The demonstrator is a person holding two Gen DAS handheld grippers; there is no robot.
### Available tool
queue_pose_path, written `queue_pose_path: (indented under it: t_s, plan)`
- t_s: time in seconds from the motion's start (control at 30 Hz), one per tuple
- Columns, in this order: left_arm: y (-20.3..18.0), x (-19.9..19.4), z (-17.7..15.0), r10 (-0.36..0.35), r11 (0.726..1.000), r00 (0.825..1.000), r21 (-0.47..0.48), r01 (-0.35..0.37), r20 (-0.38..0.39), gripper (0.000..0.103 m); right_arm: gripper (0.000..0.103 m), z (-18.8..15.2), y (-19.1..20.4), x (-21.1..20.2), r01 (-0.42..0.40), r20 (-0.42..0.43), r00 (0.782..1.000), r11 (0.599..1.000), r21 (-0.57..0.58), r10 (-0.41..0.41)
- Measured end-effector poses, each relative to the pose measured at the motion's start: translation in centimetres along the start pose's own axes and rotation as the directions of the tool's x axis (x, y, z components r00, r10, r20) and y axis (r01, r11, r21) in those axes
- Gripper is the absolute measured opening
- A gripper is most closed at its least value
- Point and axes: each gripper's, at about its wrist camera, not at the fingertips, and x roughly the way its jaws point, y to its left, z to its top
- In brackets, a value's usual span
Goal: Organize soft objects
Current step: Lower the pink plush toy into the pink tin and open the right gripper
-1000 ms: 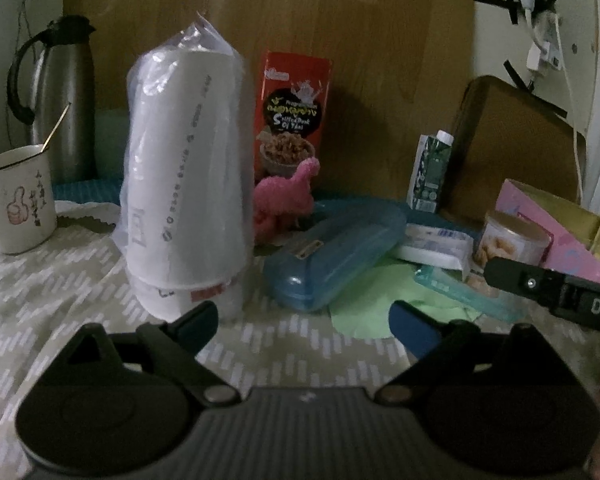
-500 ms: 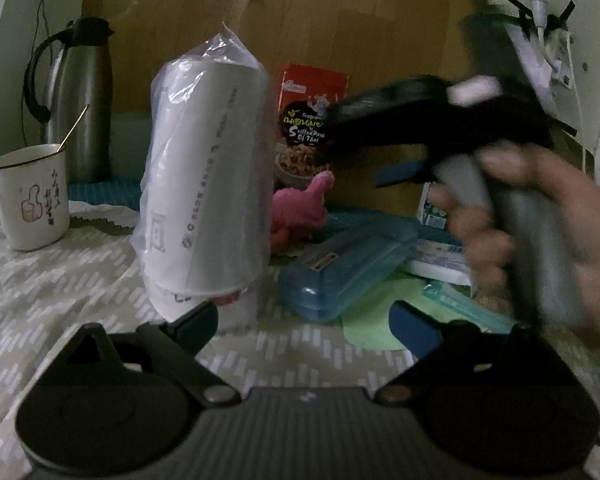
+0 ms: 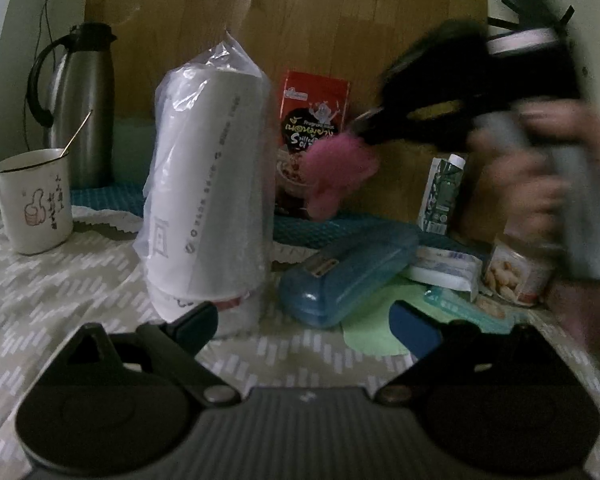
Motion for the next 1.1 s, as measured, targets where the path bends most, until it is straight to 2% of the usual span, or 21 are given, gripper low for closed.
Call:
queue_pose_path:
  t_s: [0.1,0.2,0.37,0.5,0.6,0.73,0.83,0.87,1.0,1.03,1.1]
  plan:
    - [0.2,-0.2,0.0,-0.005,1.0,1.0,-0.01,0.005,0.002,0.096,0.008,-0.9,-0.5,-5.8,-0.025,0.1,0.995,1.0,-0.003,0.025]
    - [0.3,-0.2,0.0,-0.01,1.0,1.0,-0.017,0.01,0.003,0.096,0.008,-3.5,-1.8,-10.8,-0.034,0.15,0.988,0.999,0.022,0.031]
    - [0.2,-0.4,-0.1,-0.011,1.0,1.0,-0.004,0.011,0.007,0.096,0.009,-10.1,-4.7,-16.3,-0.085,0.144,0.988,0.984,0.155,0.063]
    - [0.1,-0.5,-0.1,-0.036,0.999,0.999,0.004,0.036,0.006,0.098,0.009,-15.2,-6.5,-18.3,-0.135,0.123,0.987,0.949,0.285,0.104]
    - [0.3,-0.5,-0.2,-0.061,0.998,0.998,-0.003,0.061,-0.005,0.099,0.01,-17.8,-7.7,-19.0,-0.121,0.111,0.99,0.928,0.353,0.087]
    - [0.6,-0.5,-0.2,-0.103,0.995,0.994,-0.018,0.102,-0.033,0.099,0.024,-19.5,-9.3,-20.5,-0.089,0.107,0.993,0.91,0.406,0.049]
    - [0.6,-0.4,-0.3,-0.117,0.993,0.992,-0.009,0.116,-0.046,0.1,0.063,-19.7,-9.3,-22.0,-0.093,0.151,0.988,0.922,0.375,0.038]
    - [0.4,-0.4,-0.3,-0.119,0.993,0.992,0.0,0.119,-0.049,0.1,0.068,-19.7,-9.1,-22.7,-0.086,0.174,0.984,0.933,0.35,0.025]
    - [-0.2,-0.7,-0.5,-0.12,0.992,0.989,0.016,0.122,-0.088,0.1,0.073,-20.1,-7.4,-24.4,-0.028,0.224,0.975,0.983,0.179,-0.012]
    - [-0.3,-1.2,-0.6,-0.133,0.991,0.987,0.007,0.134,-0.088,0.1,0.077,-20.2,-7.1,-24.5,-0.017,0.218,0.976,0.99,0.14,-0.015]
    - [-1.0,-2.7,-0.9,-0.203,0.979,0.976,-0.022,0.202,-0.081,0.1,0.08,-20.6,-6.8,-24.6,-0.003,0.182,0.983,0.998,0.063,-0.009]
